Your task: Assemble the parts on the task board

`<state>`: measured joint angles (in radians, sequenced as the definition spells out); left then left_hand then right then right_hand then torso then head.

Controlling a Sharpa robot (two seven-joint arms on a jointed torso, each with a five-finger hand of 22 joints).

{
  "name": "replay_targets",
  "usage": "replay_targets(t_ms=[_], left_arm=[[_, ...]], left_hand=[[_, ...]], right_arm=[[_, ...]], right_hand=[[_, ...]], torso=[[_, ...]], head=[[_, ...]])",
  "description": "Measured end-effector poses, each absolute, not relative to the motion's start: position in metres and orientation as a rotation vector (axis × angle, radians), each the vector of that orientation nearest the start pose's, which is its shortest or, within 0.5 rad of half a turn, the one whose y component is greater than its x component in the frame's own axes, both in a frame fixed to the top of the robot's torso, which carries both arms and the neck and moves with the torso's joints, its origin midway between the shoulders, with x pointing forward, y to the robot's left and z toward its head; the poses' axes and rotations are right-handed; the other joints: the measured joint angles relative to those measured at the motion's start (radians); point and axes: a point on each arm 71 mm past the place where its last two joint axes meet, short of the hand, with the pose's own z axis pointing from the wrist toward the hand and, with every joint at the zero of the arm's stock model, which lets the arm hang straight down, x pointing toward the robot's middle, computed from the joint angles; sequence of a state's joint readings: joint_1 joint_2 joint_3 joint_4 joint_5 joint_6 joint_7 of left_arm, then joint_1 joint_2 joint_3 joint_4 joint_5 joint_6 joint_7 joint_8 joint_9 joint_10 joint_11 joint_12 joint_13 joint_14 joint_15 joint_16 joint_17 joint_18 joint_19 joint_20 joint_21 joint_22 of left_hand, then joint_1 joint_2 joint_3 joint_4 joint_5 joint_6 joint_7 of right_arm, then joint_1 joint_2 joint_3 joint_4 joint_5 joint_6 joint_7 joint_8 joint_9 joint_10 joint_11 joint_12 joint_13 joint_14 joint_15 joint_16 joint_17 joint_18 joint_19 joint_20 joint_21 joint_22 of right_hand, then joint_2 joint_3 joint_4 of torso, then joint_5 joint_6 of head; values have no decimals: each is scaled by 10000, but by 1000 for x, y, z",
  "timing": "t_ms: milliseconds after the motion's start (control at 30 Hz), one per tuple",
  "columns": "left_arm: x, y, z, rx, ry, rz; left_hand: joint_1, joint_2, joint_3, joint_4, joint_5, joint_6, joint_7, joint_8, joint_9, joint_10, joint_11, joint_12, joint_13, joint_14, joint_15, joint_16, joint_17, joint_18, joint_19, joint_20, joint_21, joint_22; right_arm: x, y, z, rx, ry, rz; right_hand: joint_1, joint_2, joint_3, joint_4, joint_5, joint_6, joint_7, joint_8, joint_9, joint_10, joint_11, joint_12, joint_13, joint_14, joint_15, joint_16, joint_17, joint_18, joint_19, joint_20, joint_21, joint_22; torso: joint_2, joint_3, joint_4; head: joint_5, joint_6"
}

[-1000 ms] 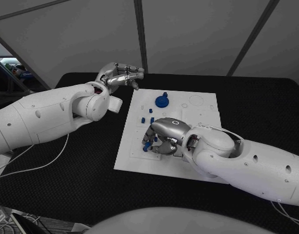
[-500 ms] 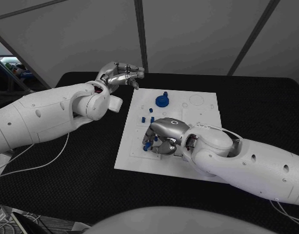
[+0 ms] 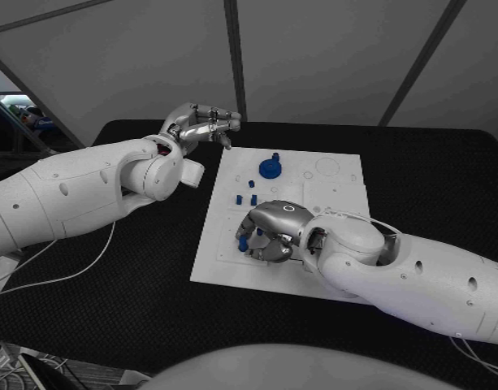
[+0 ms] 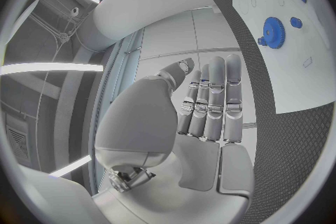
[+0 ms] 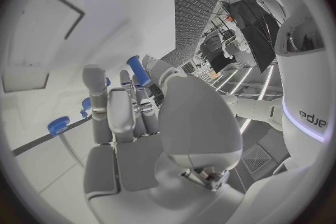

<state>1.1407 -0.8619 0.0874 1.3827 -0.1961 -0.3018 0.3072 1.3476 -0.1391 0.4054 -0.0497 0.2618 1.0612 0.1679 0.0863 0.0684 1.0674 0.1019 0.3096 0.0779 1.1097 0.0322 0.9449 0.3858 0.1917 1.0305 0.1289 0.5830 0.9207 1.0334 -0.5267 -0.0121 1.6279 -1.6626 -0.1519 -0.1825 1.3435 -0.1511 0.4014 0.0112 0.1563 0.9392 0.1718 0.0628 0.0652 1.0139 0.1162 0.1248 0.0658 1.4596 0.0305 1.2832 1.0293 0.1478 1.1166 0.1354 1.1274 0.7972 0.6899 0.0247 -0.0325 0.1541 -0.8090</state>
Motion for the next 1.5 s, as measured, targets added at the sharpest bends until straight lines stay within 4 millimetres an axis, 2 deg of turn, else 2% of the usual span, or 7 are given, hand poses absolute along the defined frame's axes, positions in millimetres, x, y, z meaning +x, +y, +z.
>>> replay_targets(t_ms=[500,667,767,933,1000,1200,1500], left_arm=[[518,265,-174,-10317,13905,-13622],[518,267,-174,-10337,13910,-13580],[517,269,-174,-10351,13902,-13536],[516,272,-175,-10382,13940,-13481],[514,272,-177,-10392,13982,-13506],[512,271,-180,-10386,14102,-13621],[511,269,-183,-10360,14201,-13729]], left_hand=[[0,0,0,0,0,0,0,0,0,0,0,0,0,0,0,0,-9,-1,0,0,0,0],[0,0,0,0,0,0,0,0,0,0,0,0,0,0,0,0,-9,-1,0,0,0,0],[0,0,0,0,0,0,0,0,0,0,0,15,0,0,0,0,-9,-1,0,0,0,0],[0,0,0,0,0,0,0,0,0,0,0,41,0,0,0,0,-8,-1,0,0,0,0],[0,0,0,0,0,0,0,0,0,0,0,41,0,0,0,0,-8,-1,0,0,0,0],[-57,57,-113,113,0,0,0,0,0,-38,38,89,0,0,0,0,-23,-1,0,0,-81,-31],[-123,12,-125,125,0,0,0,0,0,-38,38,89,-9,0,0,0,-32,0,0,0,-116,-43]], right_arm=[[395,-38,-215,-4084,16321,9871],[400,-78,-209,-2579,16209,10031],[409,-105,-204,-1493,16372,9865],[411,-155,-198,126,17043,9356],[409,-167,-198,510,17359,9162],[402,-202,-198,1329,18115,8113],[398,-223,-200,1770,18501,6797]], right_hand=[[97,18,-515,-8,64,-650,-328,0,21,-634,30,737,86,-418,-17,-583,-996,171,-728,-2,-743,-1097],[48,112,-645,128,163,164,-20,326,160,-11,-111,1429,130,-574,-110,-1516,-2176,241,-999,-104,-1389,-1908],[-83,185,-721,315,308,864,-153,652,280,1109,-343,2035,343,-508,-248,-1635,-2255,240,-918,-185,-1489,-2005],[-583,49,-1308,617,571,1632,-704,1050,494,2964,-976,4106,1756,59,-775,-65,206,201,586,-674,-199,-68],[-707,16,-1694,748,732,1702,-773,1082,613,3230,-1078,6395,4333,65,-873,675,1353,-86,1052,-788,264,619],[-1002,80,-2899,1301,2150,1659,-880,1592,1234,3442,-1109,10837,9750,74,-899,1634,2772,-242,1507,-857,889,1597],[-1061,139,-3978,1825,2271,1352,-933,2239,1894,3584,-1109,11761,11156,73,-899,1945,2788,-243,1727,-857,1219,2135]], torso=[[-12,17,-18],[-39,14,-45],[-64,11,-82],[-101,18,-159],[-110,30,-178],[-142,34,-221],[-152,40,-251]], head=[[-36,48],[-158,128],[-262,189],[-546,337],[-621,384],[-899,493],[-1077,494]])
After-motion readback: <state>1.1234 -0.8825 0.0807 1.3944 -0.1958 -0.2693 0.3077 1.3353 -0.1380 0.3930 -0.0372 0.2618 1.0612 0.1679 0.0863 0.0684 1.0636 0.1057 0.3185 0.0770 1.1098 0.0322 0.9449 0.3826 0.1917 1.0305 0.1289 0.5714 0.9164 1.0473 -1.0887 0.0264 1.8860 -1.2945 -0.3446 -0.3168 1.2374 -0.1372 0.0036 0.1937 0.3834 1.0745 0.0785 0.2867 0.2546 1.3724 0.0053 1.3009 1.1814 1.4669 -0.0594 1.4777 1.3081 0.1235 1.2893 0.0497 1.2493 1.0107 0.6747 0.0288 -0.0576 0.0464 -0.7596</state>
